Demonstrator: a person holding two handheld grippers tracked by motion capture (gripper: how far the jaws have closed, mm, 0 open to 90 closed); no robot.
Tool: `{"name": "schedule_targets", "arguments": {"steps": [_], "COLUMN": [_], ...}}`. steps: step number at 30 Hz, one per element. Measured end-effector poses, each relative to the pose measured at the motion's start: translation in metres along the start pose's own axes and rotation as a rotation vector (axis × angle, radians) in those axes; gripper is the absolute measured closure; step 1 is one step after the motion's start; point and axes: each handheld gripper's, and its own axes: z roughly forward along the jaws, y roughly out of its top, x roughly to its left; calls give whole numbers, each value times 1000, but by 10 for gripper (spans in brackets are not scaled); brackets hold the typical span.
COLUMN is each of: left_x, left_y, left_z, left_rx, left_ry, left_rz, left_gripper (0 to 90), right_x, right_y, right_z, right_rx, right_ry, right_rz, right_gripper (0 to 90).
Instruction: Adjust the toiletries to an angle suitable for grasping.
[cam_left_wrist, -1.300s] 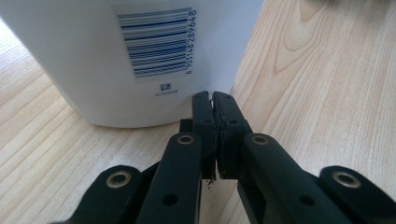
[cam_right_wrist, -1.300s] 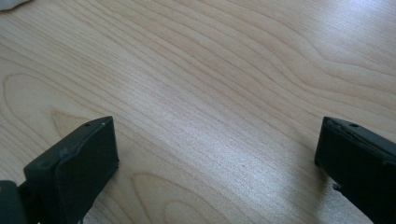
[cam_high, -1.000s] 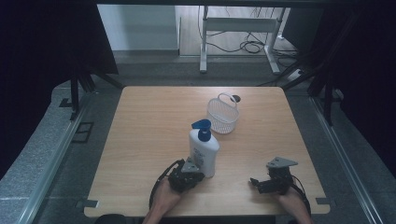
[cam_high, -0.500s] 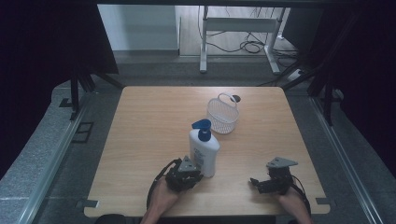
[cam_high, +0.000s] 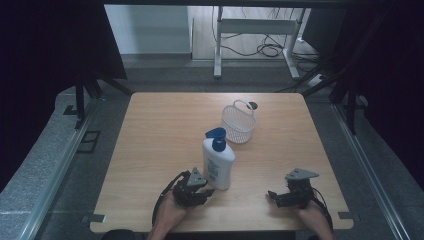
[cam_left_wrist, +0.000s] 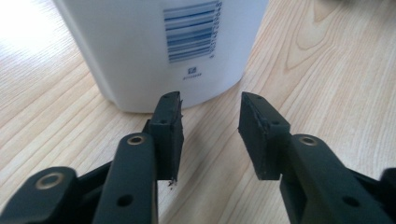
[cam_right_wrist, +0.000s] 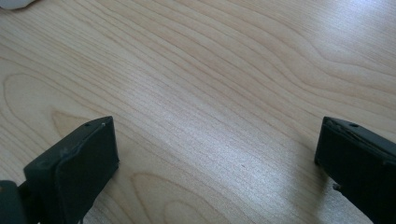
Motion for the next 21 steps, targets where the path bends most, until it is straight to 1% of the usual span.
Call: {"name": "schedule_targets", "arguments": {"steps": [3,7,9,13,16,17,21], "left_x": [1,3,5,8,9,10,11], "left_y": [-2,-5,-7,-10,-12,-14,-17], "left_z": [-3,-5,-6,-7,-8,-9,-10], "left_rx": [3,1,-5,-5,-5,-5,1], "left_ry": [14,20,24,28,34,37,44], "left_rz": [-11,-21,-33,-40,-43,-48,-62], "left_gripper": [536,490,457,393,370,347,303], "right_x": [0,0,0,0,0,0,0], "right_y": [0,0,0,0,0,0,0], "right_z": [0,0,0,0,0,0,0], "right_rx": [0,0,0,0,0,0,0], "right_ry": [0,0,0,0,0,0,0], "right_rz": [0,0,0,0,0,0,0], "right_gripper": [0,0,0,0,0,0,0]}}
